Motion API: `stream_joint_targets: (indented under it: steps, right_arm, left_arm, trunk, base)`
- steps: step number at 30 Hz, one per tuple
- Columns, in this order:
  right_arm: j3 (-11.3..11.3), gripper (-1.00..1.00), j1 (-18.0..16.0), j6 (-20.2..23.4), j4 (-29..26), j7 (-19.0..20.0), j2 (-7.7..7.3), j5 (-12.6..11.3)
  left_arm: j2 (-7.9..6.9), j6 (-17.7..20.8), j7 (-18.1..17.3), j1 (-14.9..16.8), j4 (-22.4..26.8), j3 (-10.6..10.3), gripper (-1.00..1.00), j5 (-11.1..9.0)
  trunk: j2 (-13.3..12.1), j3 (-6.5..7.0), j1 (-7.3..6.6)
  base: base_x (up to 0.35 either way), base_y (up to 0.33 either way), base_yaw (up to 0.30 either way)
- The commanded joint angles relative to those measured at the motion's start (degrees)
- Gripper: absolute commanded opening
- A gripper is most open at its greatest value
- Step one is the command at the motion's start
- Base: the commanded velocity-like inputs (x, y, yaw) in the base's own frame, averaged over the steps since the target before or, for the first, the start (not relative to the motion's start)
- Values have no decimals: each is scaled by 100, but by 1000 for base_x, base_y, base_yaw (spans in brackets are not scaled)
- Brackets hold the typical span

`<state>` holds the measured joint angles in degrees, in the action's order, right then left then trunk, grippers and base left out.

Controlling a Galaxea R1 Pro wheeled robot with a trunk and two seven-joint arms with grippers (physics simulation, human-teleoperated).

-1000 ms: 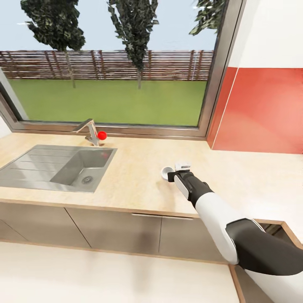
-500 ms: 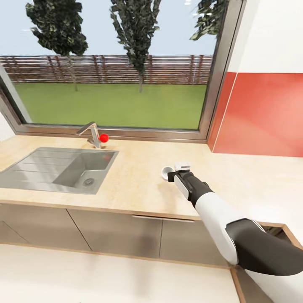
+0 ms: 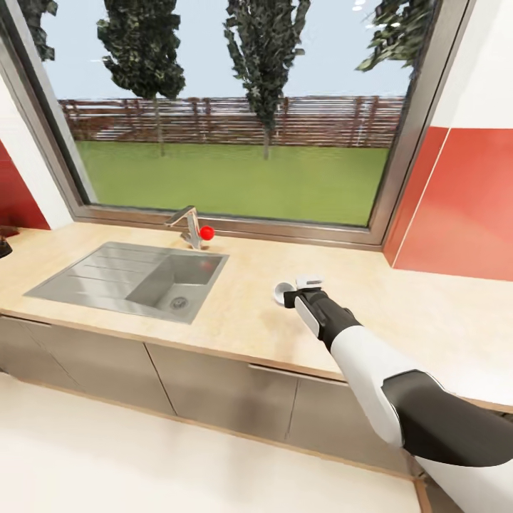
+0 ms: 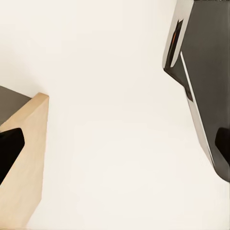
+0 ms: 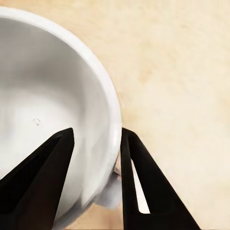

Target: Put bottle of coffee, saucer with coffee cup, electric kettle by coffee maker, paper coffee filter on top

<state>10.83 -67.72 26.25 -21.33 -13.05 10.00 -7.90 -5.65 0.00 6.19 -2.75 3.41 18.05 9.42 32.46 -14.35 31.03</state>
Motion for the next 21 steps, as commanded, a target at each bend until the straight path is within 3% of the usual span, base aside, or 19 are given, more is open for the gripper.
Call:
stream_joint_targets:
  steps: [1,21]
  right_arm:
    - [33,-100,-4,21,-3,-40,0,-63]
    - [33,-100,-4,20,-19,-68,0,-71]
  left_arm:
    - [2,0,8,-5,11,51,100,60]
    - [-1,-9,6,-6,2,58,100,60]
  trunk:
    - [7,-2,2]
    - [7,106,2]
  base:
    - [0,0,249]
    - [0,0,239]
